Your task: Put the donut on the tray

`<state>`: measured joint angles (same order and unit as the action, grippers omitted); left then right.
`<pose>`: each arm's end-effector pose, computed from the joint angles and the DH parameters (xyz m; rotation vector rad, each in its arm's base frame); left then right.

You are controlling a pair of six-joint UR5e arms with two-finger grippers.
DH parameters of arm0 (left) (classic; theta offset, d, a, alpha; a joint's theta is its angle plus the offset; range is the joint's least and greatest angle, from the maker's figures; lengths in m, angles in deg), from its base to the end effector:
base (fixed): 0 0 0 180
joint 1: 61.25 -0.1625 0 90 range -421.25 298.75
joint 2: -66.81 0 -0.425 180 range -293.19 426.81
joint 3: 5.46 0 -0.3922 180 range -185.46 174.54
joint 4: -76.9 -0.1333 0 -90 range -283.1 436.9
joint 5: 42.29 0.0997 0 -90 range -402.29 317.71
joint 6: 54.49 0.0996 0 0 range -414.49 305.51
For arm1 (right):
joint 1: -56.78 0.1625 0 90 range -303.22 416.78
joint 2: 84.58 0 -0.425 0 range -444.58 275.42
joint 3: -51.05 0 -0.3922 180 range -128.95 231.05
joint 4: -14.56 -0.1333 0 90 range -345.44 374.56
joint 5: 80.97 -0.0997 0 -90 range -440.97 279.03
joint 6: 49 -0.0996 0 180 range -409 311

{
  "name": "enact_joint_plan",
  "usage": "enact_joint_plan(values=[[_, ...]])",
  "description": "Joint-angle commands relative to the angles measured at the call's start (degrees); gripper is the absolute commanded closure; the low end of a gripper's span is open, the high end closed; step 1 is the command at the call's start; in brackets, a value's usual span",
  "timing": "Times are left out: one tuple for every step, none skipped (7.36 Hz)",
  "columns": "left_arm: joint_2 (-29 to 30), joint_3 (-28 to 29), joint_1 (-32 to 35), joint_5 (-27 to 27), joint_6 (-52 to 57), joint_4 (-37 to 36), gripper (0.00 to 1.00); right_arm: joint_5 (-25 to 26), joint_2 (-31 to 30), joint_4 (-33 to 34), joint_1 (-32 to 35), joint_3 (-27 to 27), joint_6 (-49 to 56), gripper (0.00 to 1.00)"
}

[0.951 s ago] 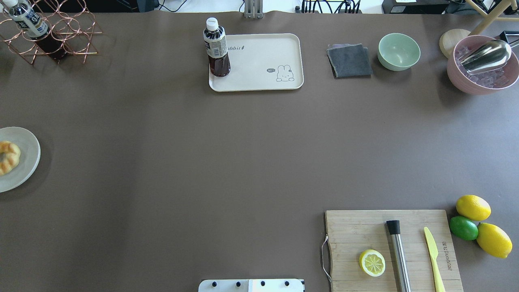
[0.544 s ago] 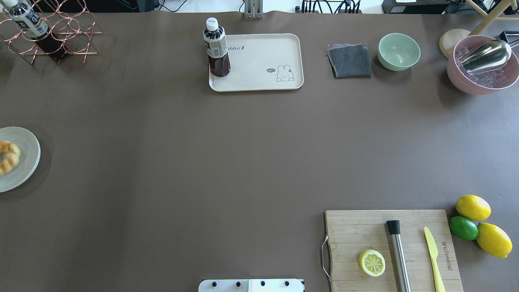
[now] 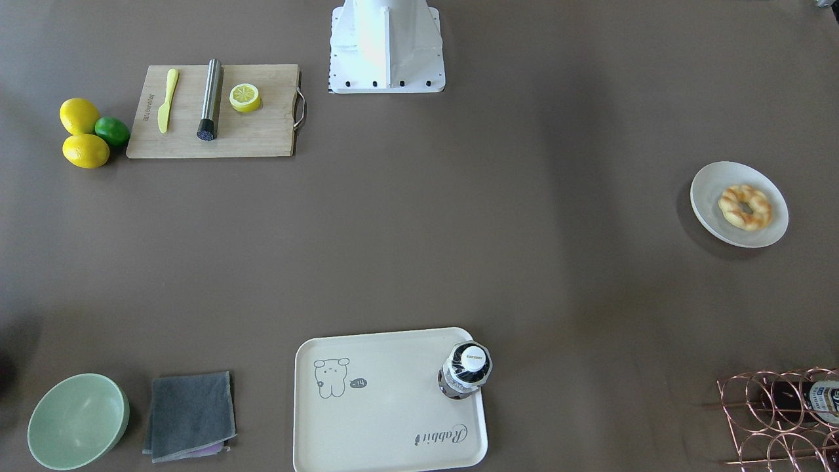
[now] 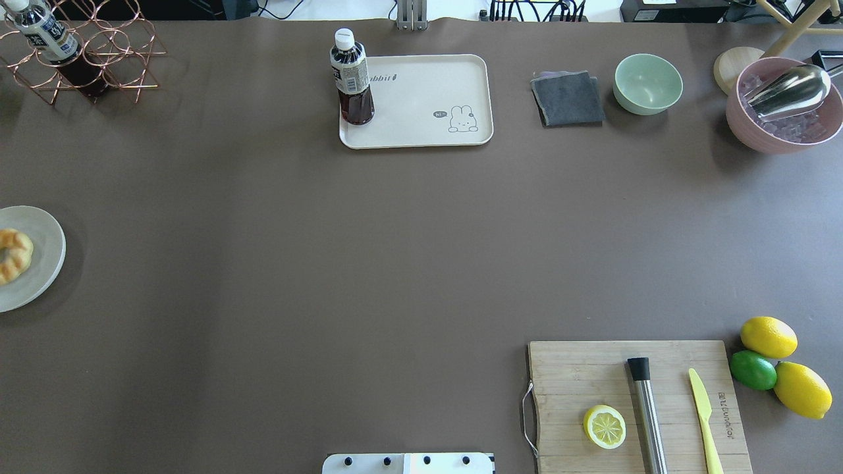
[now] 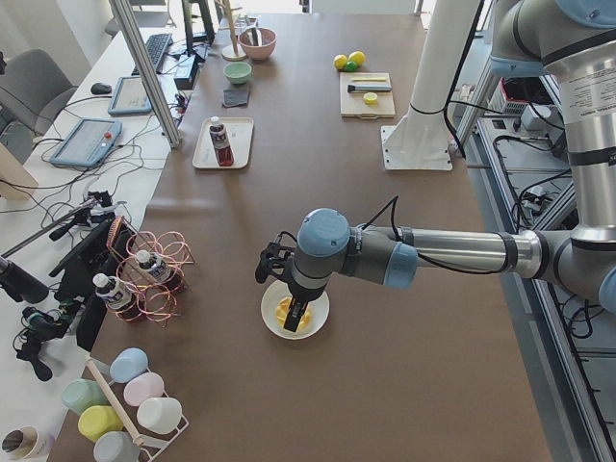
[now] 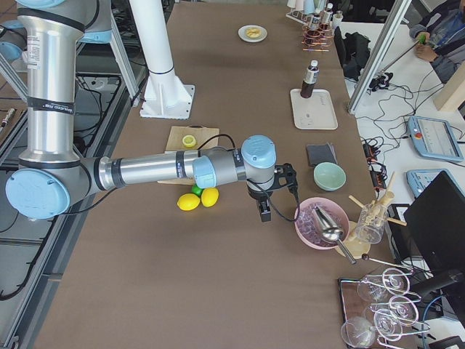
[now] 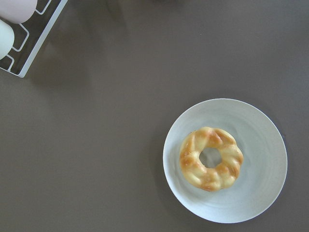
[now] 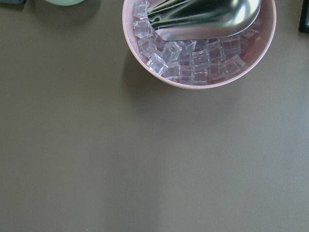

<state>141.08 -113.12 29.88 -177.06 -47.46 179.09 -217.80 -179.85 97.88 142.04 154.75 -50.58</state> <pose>-0.0708 -0.3894 0.6026 0.2888 0.7597 0.1935 0.0222 -0.4664 0.5680 0.2038 -0.8255 -0.1595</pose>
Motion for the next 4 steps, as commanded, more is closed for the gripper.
enact_joint_plan(values=[[0.5, 2.4, -0.6, 0.5, 0.2, 0.2, 0.03, 0.1, 0.1, 0.0, 0.0, -0.2, 0.0, 0.00], [0.7, 3.7, -1.0, 1.7, 0.0, 1.4, 0.03, 0.2, 0.4, 0.0, 0.0, -0.4, -1.2, 0.00], [1.2, 5.7, -2.1, 1.9, -3.7, 3.7, 0.17, 0.1, 0.5, 0.0, -0.6, -0.3, -2.6, 0.00], [2.4, 7.9, -4.6, 2.0, -8.0, 6.1, 0.17, 0.1, 0.5, 0.0, -0.7, -0.3, -2.6, 0.00]])
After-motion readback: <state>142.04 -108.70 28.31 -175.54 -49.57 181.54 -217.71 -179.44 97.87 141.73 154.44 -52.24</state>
